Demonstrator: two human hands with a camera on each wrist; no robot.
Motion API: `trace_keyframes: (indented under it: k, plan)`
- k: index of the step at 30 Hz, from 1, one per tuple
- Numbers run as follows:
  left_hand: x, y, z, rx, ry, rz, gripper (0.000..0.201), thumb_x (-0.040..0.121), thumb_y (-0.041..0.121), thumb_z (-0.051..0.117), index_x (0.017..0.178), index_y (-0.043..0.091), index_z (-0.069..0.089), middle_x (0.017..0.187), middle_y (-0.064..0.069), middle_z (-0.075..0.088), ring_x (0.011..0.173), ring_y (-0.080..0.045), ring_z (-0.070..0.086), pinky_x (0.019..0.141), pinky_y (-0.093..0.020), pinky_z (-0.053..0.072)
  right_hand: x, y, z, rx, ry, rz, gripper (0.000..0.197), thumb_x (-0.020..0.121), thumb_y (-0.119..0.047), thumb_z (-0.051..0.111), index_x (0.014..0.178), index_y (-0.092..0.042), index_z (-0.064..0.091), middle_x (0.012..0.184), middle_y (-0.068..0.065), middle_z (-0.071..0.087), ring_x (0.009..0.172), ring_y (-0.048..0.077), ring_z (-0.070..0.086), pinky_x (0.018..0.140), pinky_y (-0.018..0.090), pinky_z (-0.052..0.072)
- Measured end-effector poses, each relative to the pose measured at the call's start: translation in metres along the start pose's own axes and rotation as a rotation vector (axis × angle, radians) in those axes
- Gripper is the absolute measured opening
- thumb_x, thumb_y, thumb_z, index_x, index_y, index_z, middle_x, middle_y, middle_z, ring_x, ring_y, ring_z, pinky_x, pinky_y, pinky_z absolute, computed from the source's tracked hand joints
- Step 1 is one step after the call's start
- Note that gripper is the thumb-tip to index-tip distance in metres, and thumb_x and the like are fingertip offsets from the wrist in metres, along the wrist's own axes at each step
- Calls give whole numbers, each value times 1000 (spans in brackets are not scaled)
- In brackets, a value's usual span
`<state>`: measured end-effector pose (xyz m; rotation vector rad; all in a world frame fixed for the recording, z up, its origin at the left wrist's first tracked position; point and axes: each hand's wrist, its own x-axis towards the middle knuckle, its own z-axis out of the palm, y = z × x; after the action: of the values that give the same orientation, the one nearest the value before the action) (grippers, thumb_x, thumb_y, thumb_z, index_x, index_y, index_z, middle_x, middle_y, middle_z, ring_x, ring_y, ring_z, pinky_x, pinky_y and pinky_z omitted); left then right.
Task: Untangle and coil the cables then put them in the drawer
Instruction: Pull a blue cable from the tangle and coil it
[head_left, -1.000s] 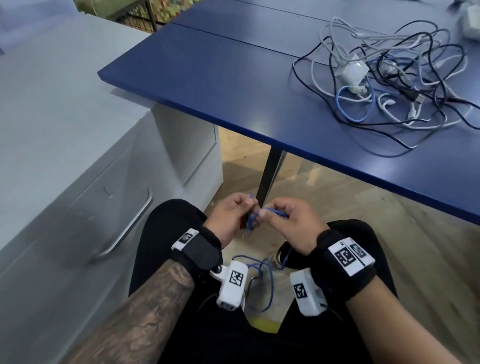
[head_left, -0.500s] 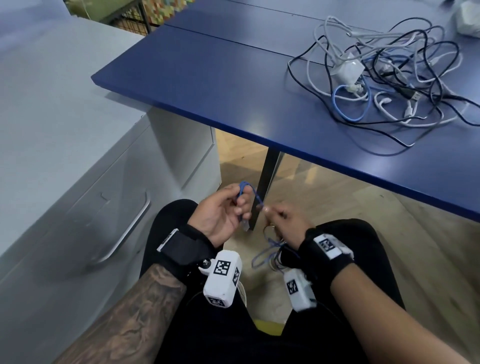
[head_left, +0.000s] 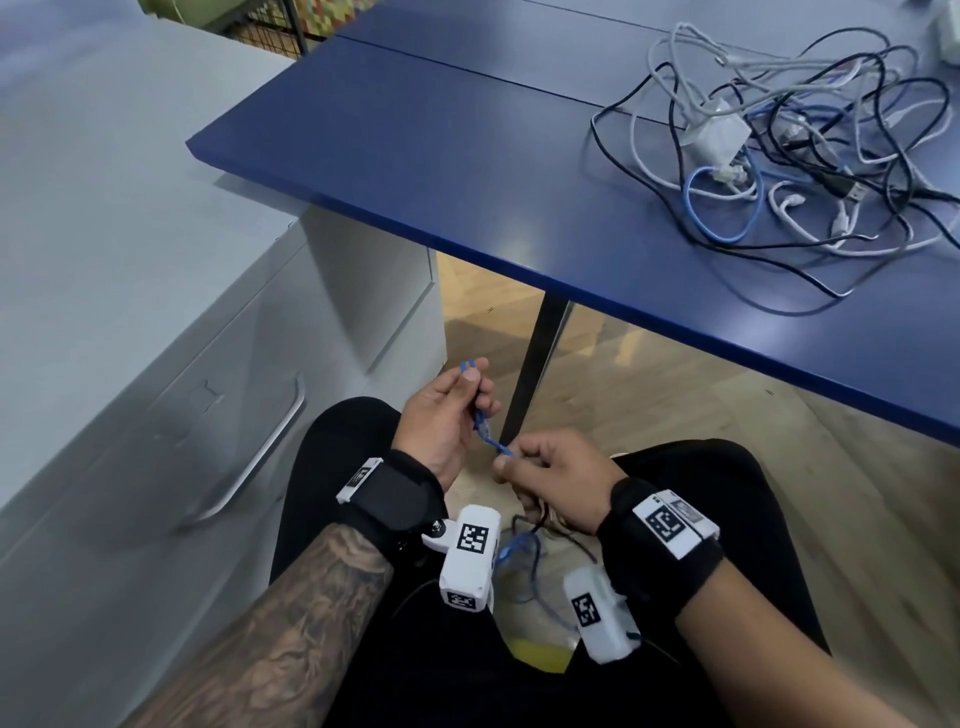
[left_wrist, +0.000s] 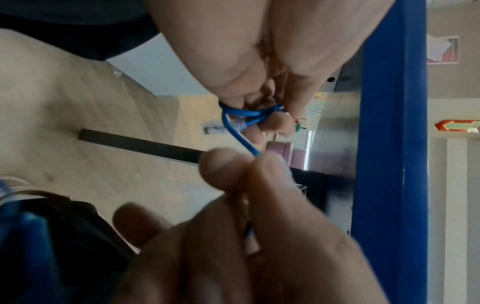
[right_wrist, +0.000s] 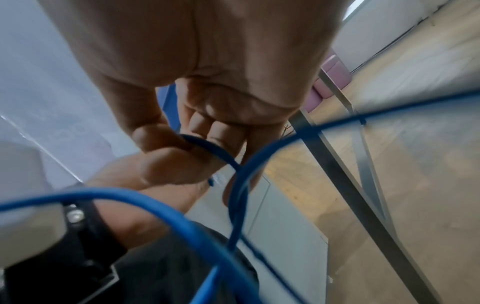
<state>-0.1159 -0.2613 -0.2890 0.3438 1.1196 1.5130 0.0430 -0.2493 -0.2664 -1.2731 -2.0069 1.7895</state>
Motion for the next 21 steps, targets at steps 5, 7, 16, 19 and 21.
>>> trace_keyframes:
  k: [5,7,16,19,21]
  plan:
    - [-5,0,2,378,-117,78,18,96,0,53,100,4,70,85,-8,67,72,-14,59,74,-24,52,-6,-16,-5,-133,53,-207,23,96,-21,61,83,-3,65,60,-7,43,56,6,38,56,27,38]
    - [-10,1,6,480,-183,80,17,97,2,53,97,4,69,75,-6,67,64,-13,60,62,-20,50,-1,-17,-17,-208,137,-272,18,93,-24,62,82,-12,70,65,-8,57,62,6,48,64,32,45]
    - [-16,22,17,402,-314,-206,29,100,16,43,81,4,62,55,-3,44,46,-14,32,51,-26,38,21,-10,-46,-142,370,-332,10,86,-20,76,96,-21,77,86,-1,64,71,3,56,68,18,45]
    - [-14,27,10,223,-269,-274,28,100,19,45,80,6,59,54,0,37,45,-12,28,51,-27,33,25,1,-34,8,367,-256,11,96,-22,64,97,-23,75,81,-8,69,69,0,60,64,18,44]
    - [-14,27,7,87,-258,-326,28,100,22,44,81,9,57,56,3,36,46,-10,28,52,-25,33,30,7,-22,118,321,-200,12,98,-14,60,101,-15,71,73,-6,66,60,-3,58,58,16,44]
